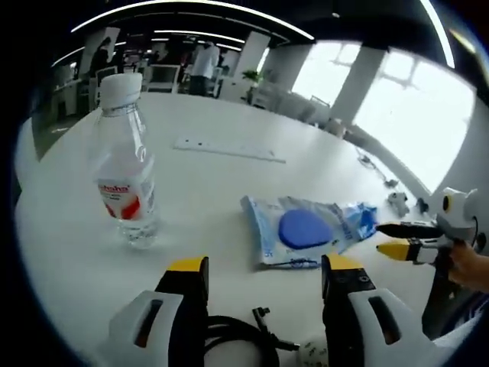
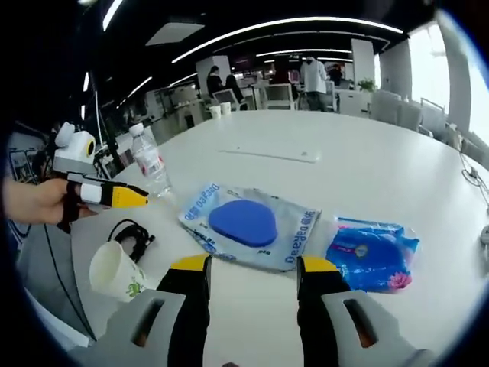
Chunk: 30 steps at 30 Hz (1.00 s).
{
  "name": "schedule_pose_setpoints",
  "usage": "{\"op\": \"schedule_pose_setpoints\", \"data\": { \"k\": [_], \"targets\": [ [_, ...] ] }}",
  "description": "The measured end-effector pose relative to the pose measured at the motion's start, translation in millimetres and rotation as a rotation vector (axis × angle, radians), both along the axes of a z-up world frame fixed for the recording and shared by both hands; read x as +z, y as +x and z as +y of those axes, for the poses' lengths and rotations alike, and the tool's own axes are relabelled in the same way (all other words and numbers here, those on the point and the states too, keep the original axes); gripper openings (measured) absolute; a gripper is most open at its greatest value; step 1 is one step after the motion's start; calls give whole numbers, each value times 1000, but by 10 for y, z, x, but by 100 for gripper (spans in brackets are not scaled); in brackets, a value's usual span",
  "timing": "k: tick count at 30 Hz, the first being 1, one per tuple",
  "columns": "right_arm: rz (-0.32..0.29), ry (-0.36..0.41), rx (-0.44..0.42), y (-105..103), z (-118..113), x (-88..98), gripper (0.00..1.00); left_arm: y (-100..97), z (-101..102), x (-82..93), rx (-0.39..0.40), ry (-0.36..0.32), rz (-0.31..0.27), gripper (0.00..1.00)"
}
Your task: Arrange the tabletop items into an orderly group along one side of the table until the central work area is clear of visible clutter.
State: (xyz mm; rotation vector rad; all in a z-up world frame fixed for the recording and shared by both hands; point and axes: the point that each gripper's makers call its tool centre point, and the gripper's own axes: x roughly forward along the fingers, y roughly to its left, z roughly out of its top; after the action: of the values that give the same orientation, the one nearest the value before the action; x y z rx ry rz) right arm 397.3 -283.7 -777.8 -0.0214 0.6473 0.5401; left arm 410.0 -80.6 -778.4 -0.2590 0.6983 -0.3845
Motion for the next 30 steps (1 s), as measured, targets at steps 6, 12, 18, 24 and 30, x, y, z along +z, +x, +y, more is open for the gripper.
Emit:
{"op": "schedule_pose_setpoints", "data": {
  "k": [6,12,18,24,30],
  "targets": [
    [-8,4,10,-45,80,51,42,-25,49,76,-2,4,-15,55],
    [-17,4,39,-107,151,71,42,-80,98,98,-13,13,-25,55],
    [-4,-6,53,-204,152,7,42,-183,212,58,-26,35,-19,54],
    [-20,1,134,-337,279,14,43,-266,286,65,-27,35,-23,54],
    [-25,40,243,-551,469,-7,43,-435,359,65,-115,142,-93,51]
  ]
}}
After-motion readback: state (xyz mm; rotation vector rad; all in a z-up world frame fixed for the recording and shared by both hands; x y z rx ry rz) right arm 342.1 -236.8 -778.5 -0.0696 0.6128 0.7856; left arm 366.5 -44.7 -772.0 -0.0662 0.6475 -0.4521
